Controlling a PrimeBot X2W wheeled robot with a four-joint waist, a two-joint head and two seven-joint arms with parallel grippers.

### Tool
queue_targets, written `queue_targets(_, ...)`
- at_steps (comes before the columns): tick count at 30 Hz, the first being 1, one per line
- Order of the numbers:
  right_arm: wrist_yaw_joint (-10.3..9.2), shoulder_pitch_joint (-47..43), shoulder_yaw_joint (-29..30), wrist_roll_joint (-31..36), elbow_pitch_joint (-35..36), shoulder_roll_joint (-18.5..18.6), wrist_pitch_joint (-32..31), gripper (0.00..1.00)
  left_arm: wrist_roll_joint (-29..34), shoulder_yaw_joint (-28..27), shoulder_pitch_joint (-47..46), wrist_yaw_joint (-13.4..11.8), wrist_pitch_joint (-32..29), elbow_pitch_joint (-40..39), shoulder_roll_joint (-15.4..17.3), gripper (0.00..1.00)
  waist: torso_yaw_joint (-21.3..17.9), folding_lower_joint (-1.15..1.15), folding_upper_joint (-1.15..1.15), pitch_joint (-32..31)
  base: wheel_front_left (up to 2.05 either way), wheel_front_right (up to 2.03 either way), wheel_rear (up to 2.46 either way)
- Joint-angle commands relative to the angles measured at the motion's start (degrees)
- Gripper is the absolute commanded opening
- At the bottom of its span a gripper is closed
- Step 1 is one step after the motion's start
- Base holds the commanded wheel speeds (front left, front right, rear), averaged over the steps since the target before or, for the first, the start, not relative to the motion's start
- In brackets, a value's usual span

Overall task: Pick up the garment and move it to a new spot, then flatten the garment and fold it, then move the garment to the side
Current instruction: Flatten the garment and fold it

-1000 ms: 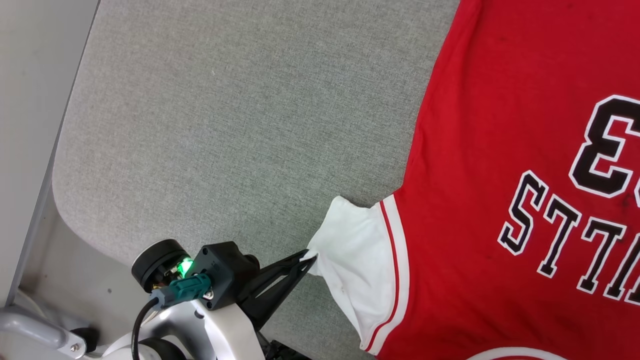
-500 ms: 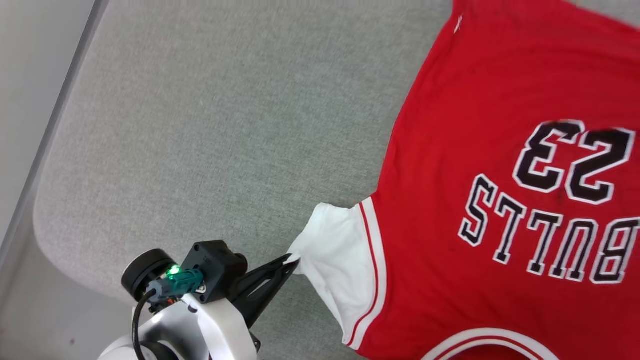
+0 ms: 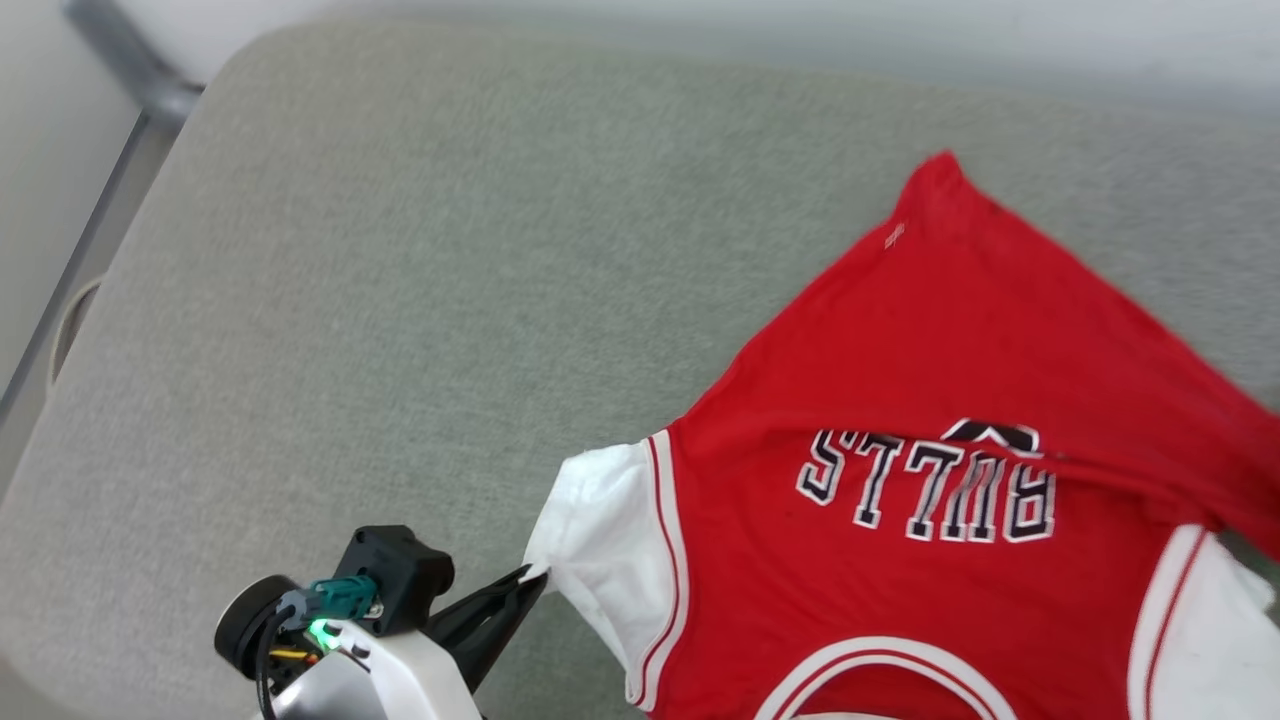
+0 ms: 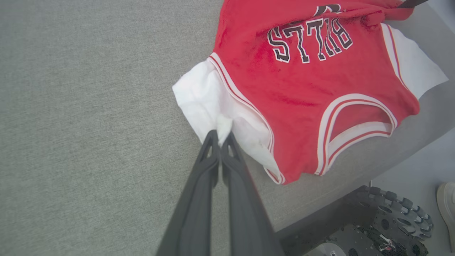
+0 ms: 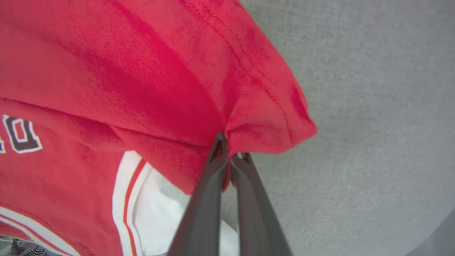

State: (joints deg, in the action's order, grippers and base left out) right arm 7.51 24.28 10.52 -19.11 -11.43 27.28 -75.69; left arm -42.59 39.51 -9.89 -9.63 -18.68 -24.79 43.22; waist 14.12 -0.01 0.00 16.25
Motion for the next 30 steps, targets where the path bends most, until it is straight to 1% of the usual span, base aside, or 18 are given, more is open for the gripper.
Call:
queue_targets(1,-0.04,-3.52,0.49,-1.72,1.29,-0.46,0.56,0.00,-0.13,-0.30,1.18,-0.75,0.57,0.44,0.44,0.00,-4.09,0.01,0.00,-4.51,0.00,0.00,0.00)
queue_targets(8,-0.04,-13.29,2.60,-5.02,8.08,-2.56,0.54,0.00,-0.87,-0.62,3.83,-2.37,2.14,1.03,0.03,0.00,-7.08,0.01,0.00,-8.09,0.00,0.00,0.00)
queue_targets(14,-0.04,-20.94,4.63,-5.45,12.61,-4.28,0.69,0.00,-0.93,-0.57,4.55,-2.92,3.30,1.13,-0.83,0.00,-8.02,0.01,0.00,-9.60,0.00,0.00,0.00)
queue_targets(20,-0.04,-26.59,5.61,-5.29,13.49,-7.27,1.70,0.00,-0.92,-0.13,4.68,-2.84,3.45,1.38,-1.30,0.00,-8.17,0.01,0.00,-10.34,0.00,0.00,0.00)
queue_targets(23,-0.04,-28.22,5.03,-5.06,12.87,-7.56,2.53,0.00,-1.04,0.02,4.58,-2.61,3.26,1.41,-1.31,0.00,-8.12,0.01,0.00,-10.59,0.00,0.00,0.00)
queue_targets(25,-0.04,-28.47,4.68,-4.97,12.81,-7.42,2.98,0.02,-1.04,0.05,4.52,-2.64,3.20,1.38,-1.29,0.00,-8.09,0.01,0.00,-10.61,0.00,0.00,0.00)
queue_targets(26,-0.04,-28.49,4.35,-5.16,12.90,-7.19,3.67,0.69,-1.04,0.07,4.46,-2.65,3.14,1.35,-1.23,0.00,-8.09,0.01,0.00,-10.61,0.00,0.00,0.00)
queue_targets(27,-0.04,-28.15,4.07,-5.34,13.02,-6.91,4.51,1.00,-1.05,0.09,4.41,-2.65,3.06,1.27,-1.19,0.00,-8.09,0.01,0.00,-10.60,0.00,0.00,0.00)
queue_targets(30,-0.04,-26.91,2.94,-6.20,13.12,-5.95,6.14,1.00,-1.04,0.12,4.29,-2.69,2.92,1.05,-1.00,0.00,-8.06,0.01,0.00,-10.49,0.00,0.00,0.00)
